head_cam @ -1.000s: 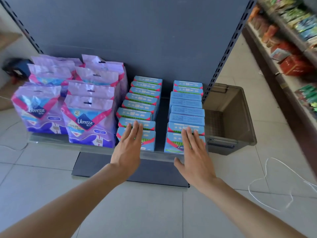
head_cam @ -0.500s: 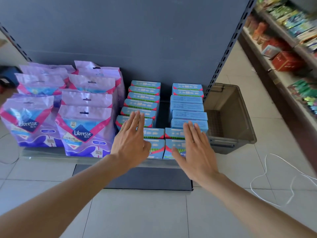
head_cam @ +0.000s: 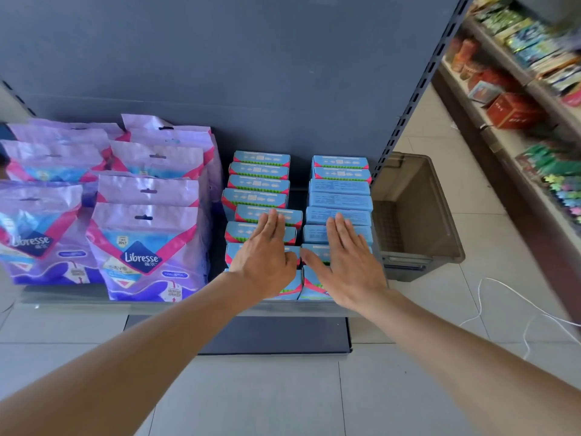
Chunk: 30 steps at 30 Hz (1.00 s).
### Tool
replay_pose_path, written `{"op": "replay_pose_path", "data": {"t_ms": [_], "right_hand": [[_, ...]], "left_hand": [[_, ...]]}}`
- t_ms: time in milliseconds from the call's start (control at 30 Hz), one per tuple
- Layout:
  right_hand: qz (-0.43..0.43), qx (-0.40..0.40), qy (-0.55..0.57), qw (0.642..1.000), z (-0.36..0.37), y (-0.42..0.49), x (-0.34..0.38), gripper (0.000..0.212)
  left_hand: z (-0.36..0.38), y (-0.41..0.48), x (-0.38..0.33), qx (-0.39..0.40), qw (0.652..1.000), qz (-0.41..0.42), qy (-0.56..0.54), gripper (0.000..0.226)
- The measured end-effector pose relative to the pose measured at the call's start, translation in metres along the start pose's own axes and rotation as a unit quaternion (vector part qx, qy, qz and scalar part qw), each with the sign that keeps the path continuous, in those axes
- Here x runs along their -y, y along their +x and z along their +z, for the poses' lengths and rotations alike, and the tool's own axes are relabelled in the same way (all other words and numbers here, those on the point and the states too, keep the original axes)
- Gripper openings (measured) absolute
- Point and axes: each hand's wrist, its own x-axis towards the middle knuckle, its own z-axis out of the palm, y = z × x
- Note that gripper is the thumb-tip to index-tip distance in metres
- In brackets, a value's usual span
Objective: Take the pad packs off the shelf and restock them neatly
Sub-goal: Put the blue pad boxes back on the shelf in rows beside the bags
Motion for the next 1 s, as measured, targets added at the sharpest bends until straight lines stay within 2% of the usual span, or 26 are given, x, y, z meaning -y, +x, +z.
{"op": "replay_pose_path", "data": {"t_ms": [167,267,367,467,567,667,833,1000], "right_hand": [[-0.006,0.012,0.039,0.999,-0.003,0.003,0.007,0.086],[-0.016,-0.002,0.045,0.999,-0.021,0.006,0.001,0.078],[-0.018,-0.052,0.018,0.998,-0.041,0.023,-0.01,0.072],[-0.015,-0.039,-0.008,0.999,-0.053,0.05,-0.022,0.071],[-0.035,-0.003,-0.013,0.999,-0.06,0.068,-0.031,0.057],[-0.062,-0.025,-0.016,0.998,-0.069,0.077,-0.044,0.049],[-0.053,-0.033,0.007,0.998,-0.074,0.093,-0.062,0.05],[-0.082,-0.104,0.028,0.991,-0.06,0.094,-0.053,0.031]], "left_hand": [[-0.005,0.002,0.003,0.024,1.0,0.016,-0.008,0.072],[-0.017,0.004,0.011,-0.03,0.998,0.025,0.042,0.069],[-0.026,0.02,0.017,-0.092,0.988,0.016,0.121,0.065],[-0.033,0.045,0.024,-0.067,0.988,-0.006,0.14,0.061],[-0.04,0.06,0.03,-0.04,0.989,0.004,0.144,0.05],[-0.053,0.072,0.037,-0.053,0.987,0.02,0.148,0.059],[-0.057,0.087,0.049,-0.091,0.991,0.006,0.1,0.036],[-0.04,0.085,0.032,-0.143,0.989,-0.022,-0.023,0.037]]}}
